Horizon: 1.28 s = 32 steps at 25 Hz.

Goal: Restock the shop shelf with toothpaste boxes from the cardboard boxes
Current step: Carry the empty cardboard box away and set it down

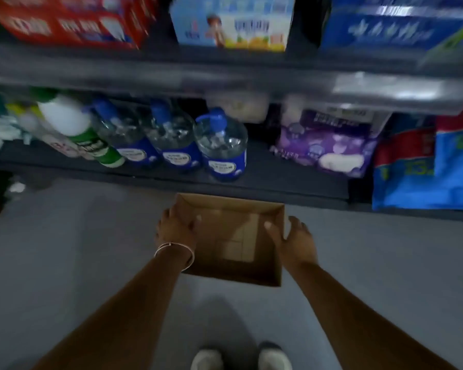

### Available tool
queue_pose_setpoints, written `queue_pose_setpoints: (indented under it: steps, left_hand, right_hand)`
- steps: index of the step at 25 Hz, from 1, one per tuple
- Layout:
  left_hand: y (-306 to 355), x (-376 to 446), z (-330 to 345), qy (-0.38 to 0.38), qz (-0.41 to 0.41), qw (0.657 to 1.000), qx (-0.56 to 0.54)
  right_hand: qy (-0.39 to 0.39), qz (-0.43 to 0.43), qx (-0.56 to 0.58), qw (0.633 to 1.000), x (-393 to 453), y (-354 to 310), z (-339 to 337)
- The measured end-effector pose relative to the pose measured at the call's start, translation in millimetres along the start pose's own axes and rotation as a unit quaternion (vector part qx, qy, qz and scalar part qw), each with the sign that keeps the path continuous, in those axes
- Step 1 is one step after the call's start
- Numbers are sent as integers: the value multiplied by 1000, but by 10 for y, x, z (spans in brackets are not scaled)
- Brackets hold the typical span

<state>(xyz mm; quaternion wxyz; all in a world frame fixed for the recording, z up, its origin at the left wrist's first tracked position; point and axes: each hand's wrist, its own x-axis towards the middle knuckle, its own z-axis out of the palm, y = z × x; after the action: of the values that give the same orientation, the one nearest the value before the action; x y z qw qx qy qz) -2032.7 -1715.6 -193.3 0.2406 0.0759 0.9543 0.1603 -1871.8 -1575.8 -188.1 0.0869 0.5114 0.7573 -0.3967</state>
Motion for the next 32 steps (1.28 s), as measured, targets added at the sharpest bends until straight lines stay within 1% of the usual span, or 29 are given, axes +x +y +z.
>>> queue_pose_setpoints:
  steps: [3, 5, 7, 10, 13, 17, 20, 23, 27, 32]
  left_hand:
    - [-363, 381, 607, 35, -25, 999, -13]
    - [-543, 579, 888, 59, -48, 997, -4]
    - [-680, 756, 1103, 84, -52, 995, 4]
    - [-789, 980, 1202, 122, -65, 990, -33]
    - [-838, 1105, 1168, 123, -99, 985, -69]
    - [-719, 991, 1008, 133, -89, 985, -61]
    - [-465, 667, 731, 130, -65, 987, -62]
    - [-34, 157, 317, 123, -29, 990, -61]
    - [745, -582, -255, 109, 29, 991, -70]
    - [1936, -1856, -945, 74, 107, 990, -58]
  right_hand:
    - [12, 54, 77, 996, 328, 406, 556]
    - [15, 83, 117, 990, 526, 626, 844]
    - [24, 100, 139, 985, 688, 816, 1079]
    - [43, 103, 163, 980, 832, 944, 1219]
    - [74, 97, 178, 976, 911, 990, 1271]
    - [96, 107, 168, 975, 814, 1000, 1169]
    - [105, 114, 179, 972, 514, 958, 802]
    - [121, 116, 184, 968, 89, 873, 179]
    - [159, 130, 198, 958, -499, 804, -804]
    - [230, 168, 233, 930, -1490, 969, -2226]
